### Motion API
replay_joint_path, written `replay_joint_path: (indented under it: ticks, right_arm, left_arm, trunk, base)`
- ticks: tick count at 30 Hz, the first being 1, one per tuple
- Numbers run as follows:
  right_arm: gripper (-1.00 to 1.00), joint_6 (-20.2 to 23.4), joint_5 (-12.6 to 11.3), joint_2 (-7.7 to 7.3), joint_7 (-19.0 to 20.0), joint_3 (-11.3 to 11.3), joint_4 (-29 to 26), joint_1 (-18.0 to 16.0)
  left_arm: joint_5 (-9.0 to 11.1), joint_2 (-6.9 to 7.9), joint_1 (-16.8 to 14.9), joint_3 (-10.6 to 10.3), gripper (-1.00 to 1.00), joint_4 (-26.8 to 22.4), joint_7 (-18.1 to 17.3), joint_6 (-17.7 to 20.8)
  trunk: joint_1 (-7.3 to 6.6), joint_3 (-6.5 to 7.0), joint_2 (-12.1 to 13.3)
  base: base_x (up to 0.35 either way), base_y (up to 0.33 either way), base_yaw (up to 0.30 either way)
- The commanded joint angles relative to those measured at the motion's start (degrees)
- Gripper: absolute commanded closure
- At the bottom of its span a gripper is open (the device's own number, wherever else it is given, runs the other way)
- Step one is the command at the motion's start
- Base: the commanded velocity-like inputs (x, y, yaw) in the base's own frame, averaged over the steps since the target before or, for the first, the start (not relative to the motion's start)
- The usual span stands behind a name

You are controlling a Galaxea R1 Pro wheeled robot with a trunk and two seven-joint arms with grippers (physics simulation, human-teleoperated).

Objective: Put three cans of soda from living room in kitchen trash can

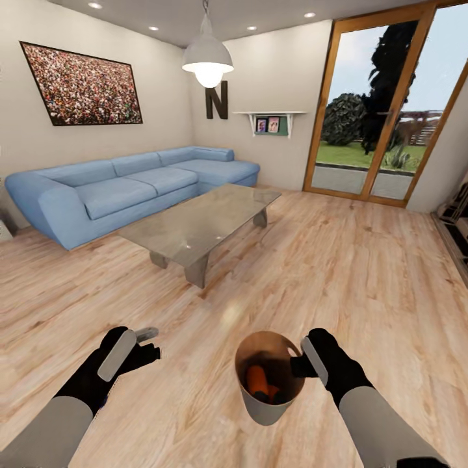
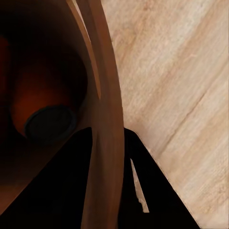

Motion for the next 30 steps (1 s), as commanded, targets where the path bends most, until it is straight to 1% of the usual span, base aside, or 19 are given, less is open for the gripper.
replay_joint_path:
  ticks: [1, 12, 22, 30]
  right_arm:
    - [1.00, 0.00, -0.76, 0.02, 0.33, -0.04, 0.03, -0.06]
    - [1.00, 0.00, -0.71, 0.44, 0.16, 0.29, -0.07, -0.16]
    - [1.00, 0.00, -0.70, 0.53, 0.05, 0.48, -0.25, -0.16]
    - [1.00, 0.00, -0.70, 0.57, 0.04, 0.60, -0.27, -0.16]
  left_arm:
    - [0.00, 0.04, -0.07, -0.01, -1.00, 0.06, -0.04, 0.03]
    - [0.06, -0.30, -0.40, -0.23, -1.00, 0.28, -0.26, 0.13]
    - [0.08, -0.40, -0.41, -0.30, -1.00, 0.28, -0.24, 0.15]
    - [0.06, -0.43, -0.41, -0.54, -1.00, 0.30, -0.26, 0.14]
  trunk:
    - [0.00, 0.01, 0.00]
    - [0.00, 0.01, 0.00]
    - [0.00, 0.01, 0.00]
    - [0.00, 0.01, 0.00]
  base:
    - [0.002, 0.330, 0.000]
    - [0.012, 0.345, 0.001]
    - [0.103, 0.350, 0.062]
    - [0.112, 0.350, 0.017]
